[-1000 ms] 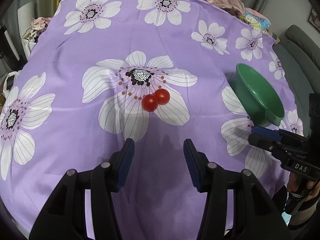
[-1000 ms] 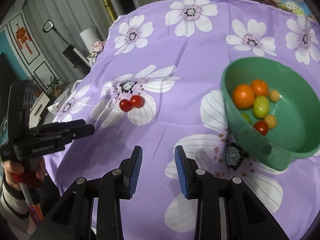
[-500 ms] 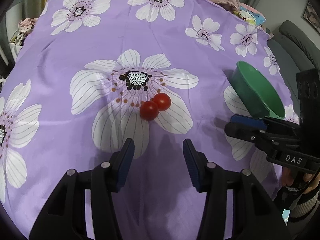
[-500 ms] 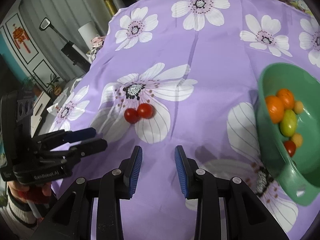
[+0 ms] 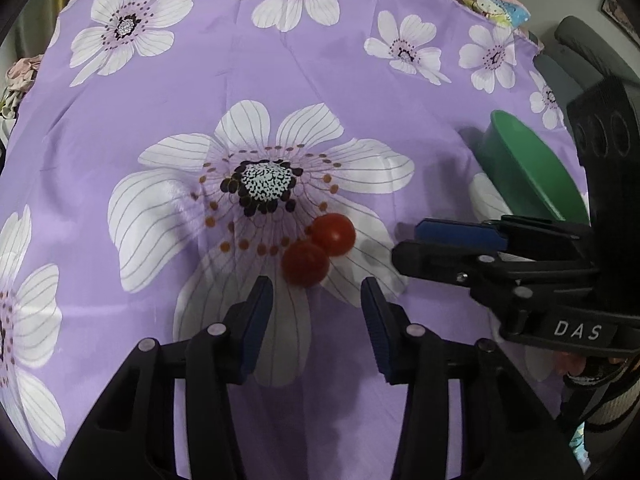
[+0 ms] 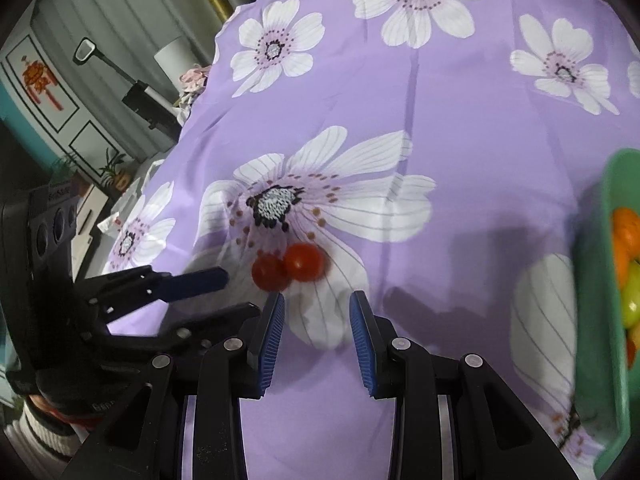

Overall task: Organize fruits
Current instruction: 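Move both open grippers toward the last two red cherry tomatoes, then close the left gripper on a red tomato while the right gripper grasps the other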

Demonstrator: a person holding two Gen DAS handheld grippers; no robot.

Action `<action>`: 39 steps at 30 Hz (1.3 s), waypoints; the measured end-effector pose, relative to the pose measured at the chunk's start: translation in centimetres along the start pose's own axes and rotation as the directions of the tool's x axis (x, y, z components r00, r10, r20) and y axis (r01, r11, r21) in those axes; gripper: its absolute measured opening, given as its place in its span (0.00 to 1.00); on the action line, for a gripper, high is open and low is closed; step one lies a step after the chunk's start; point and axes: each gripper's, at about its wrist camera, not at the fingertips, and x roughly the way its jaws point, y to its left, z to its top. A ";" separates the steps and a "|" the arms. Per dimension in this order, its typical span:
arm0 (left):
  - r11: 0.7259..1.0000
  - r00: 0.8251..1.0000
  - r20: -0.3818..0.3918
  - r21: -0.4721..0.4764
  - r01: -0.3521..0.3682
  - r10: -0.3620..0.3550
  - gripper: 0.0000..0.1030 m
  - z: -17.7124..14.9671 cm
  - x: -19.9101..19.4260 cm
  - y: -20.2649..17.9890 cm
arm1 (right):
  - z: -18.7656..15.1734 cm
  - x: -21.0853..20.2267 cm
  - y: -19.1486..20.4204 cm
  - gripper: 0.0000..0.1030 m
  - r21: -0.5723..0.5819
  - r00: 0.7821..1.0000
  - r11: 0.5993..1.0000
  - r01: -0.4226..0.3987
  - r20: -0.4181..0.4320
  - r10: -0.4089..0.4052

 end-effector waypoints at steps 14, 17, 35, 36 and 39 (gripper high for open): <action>0.999 0.999 -0.032 0.022 -0.027 0.027 0.31 1.4 1.9 0.8 | 1.9 3.9 -0.1 0.33 0.016 0.998 1.000 -0.024 -0.059 0.025; 0.999 0.999 -0.038 0.023 -0.031 0.031 0.26 1.5 2.2 1.0 | 2.1 4.4 0.0 0.33 0.017 0.997 0.999 -0.027 -0.073 0.028; 0.999 0.999 -0.014 0.022 -0.046 0.046 0.26 1.5 1.7 1.2 | 1.9 4.6 -0.7 0.30 0.040 0.998 0.999 -0.030 -0.051 0.032; 0.999 0.999 -0.013 0.023 -0.047 0.047 0.26 1.5 1.6 1.1 | 1.8 4.5 -0.7 0.30 0.042 0.998 0.999 -0.031 -0.052 0.033; 0.998 0.999 -0.008 0.030 -0.047 0.047 0.26 1.4 1.1 0.7 | 1.4 3.9 -1.1 0.30 0.057 0.998 0.998 -0.036 -0.048 0.039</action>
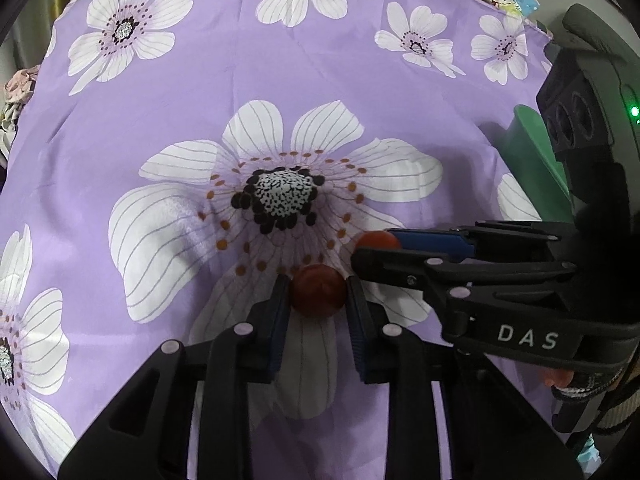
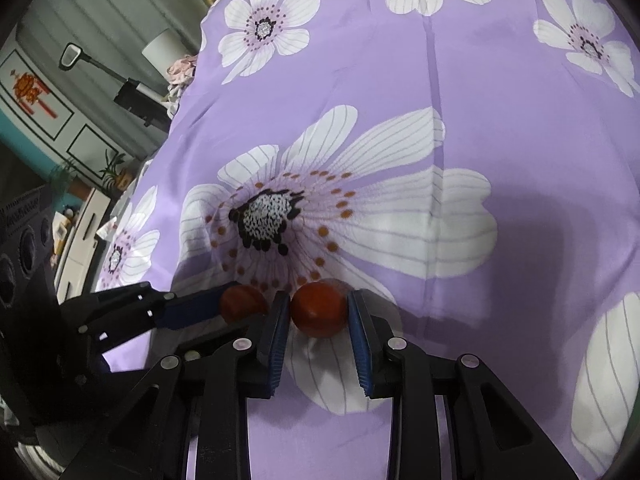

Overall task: Organize fruits
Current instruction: 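Close the left gripper on a red tomato while the right gripper grasps the other, then carry the last red tomatoes in both grippers over the green bowl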

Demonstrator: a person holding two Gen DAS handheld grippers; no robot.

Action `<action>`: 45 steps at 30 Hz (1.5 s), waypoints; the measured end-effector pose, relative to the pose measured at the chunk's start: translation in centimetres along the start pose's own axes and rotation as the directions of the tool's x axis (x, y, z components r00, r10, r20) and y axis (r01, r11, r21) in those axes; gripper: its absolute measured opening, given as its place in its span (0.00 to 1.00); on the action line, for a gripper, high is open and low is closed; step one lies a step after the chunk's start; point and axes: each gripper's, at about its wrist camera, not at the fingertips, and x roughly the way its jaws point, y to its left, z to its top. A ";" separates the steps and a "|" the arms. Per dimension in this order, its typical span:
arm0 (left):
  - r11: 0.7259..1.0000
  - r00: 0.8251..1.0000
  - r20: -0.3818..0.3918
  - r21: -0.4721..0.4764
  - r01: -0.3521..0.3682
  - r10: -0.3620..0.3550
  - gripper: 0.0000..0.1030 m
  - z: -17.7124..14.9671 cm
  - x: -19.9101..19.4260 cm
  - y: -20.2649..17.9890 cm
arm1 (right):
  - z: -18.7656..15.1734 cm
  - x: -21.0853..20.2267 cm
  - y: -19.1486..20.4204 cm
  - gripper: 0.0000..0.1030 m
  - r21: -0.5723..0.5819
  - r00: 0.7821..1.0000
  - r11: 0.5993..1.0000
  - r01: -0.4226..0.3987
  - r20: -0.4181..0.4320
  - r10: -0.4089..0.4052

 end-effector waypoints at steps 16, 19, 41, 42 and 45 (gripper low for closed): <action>1.000 0.999 0.039 -0.011 0.016 -0.016 0.26 -2.5 -4.0 -3.1 | -4.0 -5.8 -0.8 0.30 0.050 0.996 0.999 -0.005 0.085 0.000; 1.000 0.999 0.044 -0.011 0.020 -0.019 0.26 -3.1 -4.6 -3.8 | -4.9 -6.7 -0.7 0.30 0.051 0.995 0.999 0.002 0.099 -0.007; 0.998 0.995 0.085 0.054 0.046 -0.050 0.26 -3.0 -6.7 -9.4 | -8.4 -13.1 -2.7 0.30 0.103 0.972 0.994 0.024 0.229 -0.047; 0.997 0.994 0.092 0.057 0.051 -0.057 0.26 -2.7 -6.8 -9.8 | -8.5 -13.3 -2.9 0.30 0.106 0.970 0.994 0.028 0.236 -0.052; 0.995 0.990 0.110 0.066 0.079 -0.086 0.26 -1.6 -6.8 -10.9 | -8.6 -14.6 -3.5 0.30 0.116 0.960 0.992 0.047 0.270 -0.077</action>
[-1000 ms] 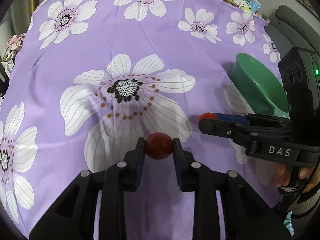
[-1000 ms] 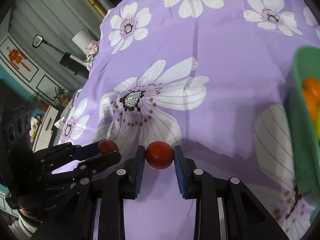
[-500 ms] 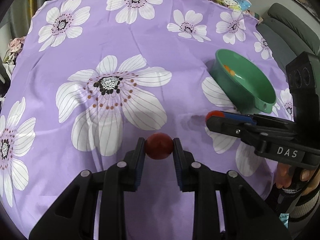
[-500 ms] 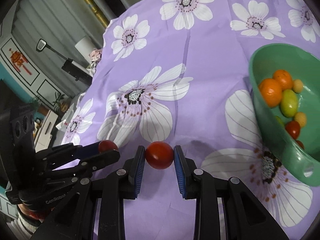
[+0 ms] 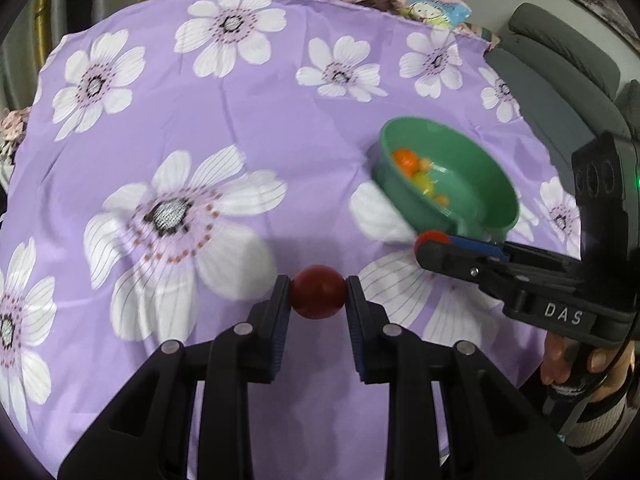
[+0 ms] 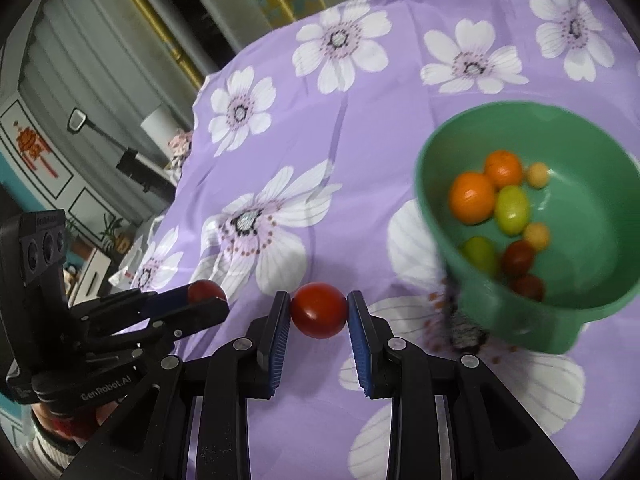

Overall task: Organize fruits
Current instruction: 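Carry the last red tomatoes in both grippers over the green bowl, then lower both red tomatoes into the bowl and open both grippers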

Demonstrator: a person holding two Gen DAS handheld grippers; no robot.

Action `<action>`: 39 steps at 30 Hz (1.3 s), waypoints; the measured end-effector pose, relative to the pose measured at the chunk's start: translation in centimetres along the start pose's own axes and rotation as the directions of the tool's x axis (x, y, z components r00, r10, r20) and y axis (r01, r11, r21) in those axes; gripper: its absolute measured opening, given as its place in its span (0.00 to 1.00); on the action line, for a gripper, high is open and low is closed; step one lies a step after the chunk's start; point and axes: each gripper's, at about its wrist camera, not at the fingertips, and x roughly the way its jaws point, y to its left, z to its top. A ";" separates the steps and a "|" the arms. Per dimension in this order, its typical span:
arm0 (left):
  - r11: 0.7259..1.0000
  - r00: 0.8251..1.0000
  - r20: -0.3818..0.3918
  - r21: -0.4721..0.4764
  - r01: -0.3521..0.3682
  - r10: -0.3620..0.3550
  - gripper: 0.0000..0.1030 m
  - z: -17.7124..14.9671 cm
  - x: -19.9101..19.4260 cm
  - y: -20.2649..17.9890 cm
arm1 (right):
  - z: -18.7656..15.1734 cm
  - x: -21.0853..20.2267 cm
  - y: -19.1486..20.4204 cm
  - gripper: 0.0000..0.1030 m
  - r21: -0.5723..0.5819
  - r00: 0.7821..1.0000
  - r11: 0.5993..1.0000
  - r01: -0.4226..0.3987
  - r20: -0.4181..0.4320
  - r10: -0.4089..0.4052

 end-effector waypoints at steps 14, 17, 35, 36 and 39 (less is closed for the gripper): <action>0.986 0.991 0.009 0.109 0.130 -0.131 0.26 6.0 4.7 -7.8 | 1.8 -4.8 -7.1 0.30 0.109 0.979 0.985 0.136 0.138 -0.151; 0.983 0.990 -0.018 0.122 0.140 -0.139 0.26 6.8 6.4 -9.0 | 1.9 -4.8 -8.4 0.30 0.121 0.971 0.976 0.183 0.130 -0.198; 0.977 0.995 -0.089 0.205 0.055 -0.037 0.27 7.4 11.1 -11.1 | 2.2 -4.0 -10.6 0.30 0.100 0.959 0.960 0.261 0.085 -0.269; 0.977 0.995 -0.092 0.206 0.051 -0.033 0.27 7.4 11.2 -11.1 | 2.2 -4.0 -10.6 0.30 0.099 0.959 0.960 0.263 0.083 -0.272; 0.978 0.995 -0.096 0.204 0.041 -0.022 0.27 7.4 11.4 -10.9 | 2.2 -4.0 -10.6 0.30 0.098 0.958 0.958 0.269 0.077 -0.277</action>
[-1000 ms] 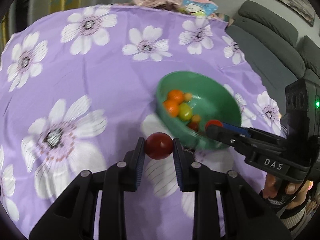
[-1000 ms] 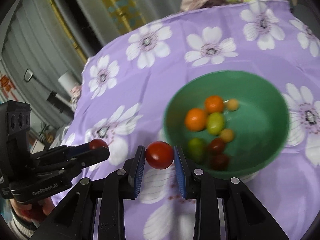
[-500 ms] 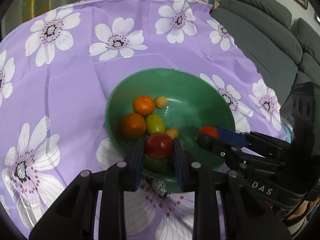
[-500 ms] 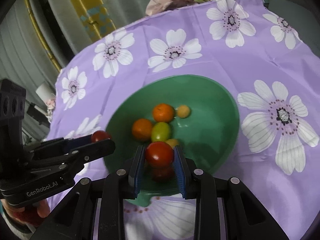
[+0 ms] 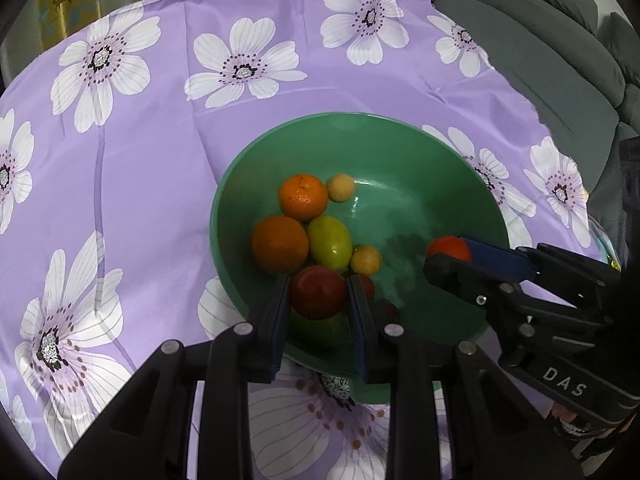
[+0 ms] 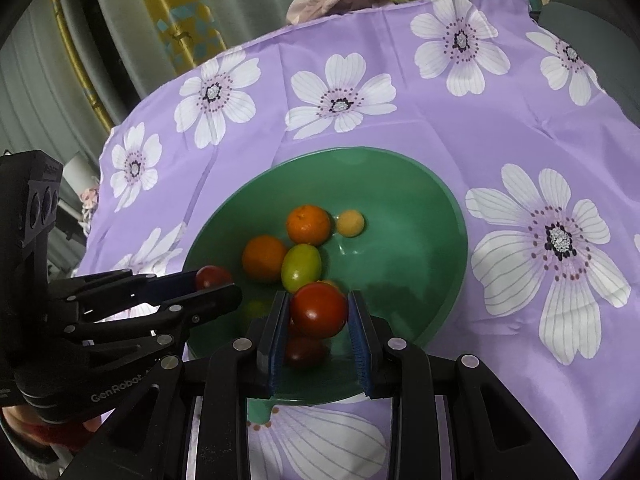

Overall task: Organize fruits
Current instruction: 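Lower both red tomatoes into the bowl and open both grippers, then lift both open grippers away from the bowl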

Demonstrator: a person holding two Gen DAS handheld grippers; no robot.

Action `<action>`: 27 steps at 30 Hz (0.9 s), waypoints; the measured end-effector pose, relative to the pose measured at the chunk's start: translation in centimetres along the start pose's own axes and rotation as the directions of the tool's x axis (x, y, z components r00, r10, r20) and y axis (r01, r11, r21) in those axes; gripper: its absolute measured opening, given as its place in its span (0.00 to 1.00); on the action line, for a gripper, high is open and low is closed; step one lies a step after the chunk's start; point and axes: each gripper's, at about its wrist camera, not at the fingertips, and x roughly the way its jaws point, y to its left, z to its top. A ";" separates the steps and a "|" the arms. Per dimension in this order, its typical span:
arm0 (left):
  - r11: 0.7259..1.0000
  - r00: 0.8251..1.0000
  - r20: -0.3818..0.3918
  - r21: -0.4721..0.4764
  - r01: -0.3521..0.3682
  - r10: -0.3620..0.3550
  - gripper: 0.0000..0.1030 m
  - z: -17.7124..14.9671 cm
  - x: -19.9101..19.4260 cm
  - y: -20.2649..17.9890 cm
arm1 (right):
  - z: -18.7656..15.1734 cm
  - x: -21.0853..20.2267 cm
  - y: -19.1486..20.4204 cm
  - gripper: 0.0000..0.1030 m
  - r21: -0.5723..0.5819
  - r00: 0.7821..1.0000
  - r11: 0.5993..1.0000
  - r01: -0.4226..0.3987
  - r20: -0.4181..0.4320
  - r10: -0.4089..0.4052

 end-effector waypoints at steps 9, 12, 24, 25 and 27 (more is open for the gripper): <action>1.000 1.000 0.000 0.010 -0.005 0.005 0.33 -0.1 -0.1 -0.3 | 0.1 0.0 -0.2 0.30 0.009 1.000 1.000 0.011 -0.012 -0.011; 1.000 1.000 0.001 0.011 -0.008 0.008 0.36 -0.1 -0.3 -0.4 | 0.1 0.0 -0.1 0.30 0.003 1.000 1.000 0.014 -0.015 -0.014; 0.998 0.997 0.014 0.004 -0.070 0.070 0.61 -0.3 -2.0 -0.2 | 0.2 -0.7 0.6 0.42 -0.053 0.997 0.997 0.064 -0.039 -0.066; 0.997 0.997 0.013 0.001 -0.078 0.078 0.62 -0.3 -2.1 -0.1 | 0.2 -0.8 0.7 0.46 -0.059 0.996 0.996 0.074 -0.039 -0.076; 0.996 0.996 0.007 -0.006 -0.088 0.088 0.63 -0.4 -2.3 0.0 | 0.2 -1.1 0.9 0.51 -0.078 0.995 0.993 0.085 -0.038 -0.088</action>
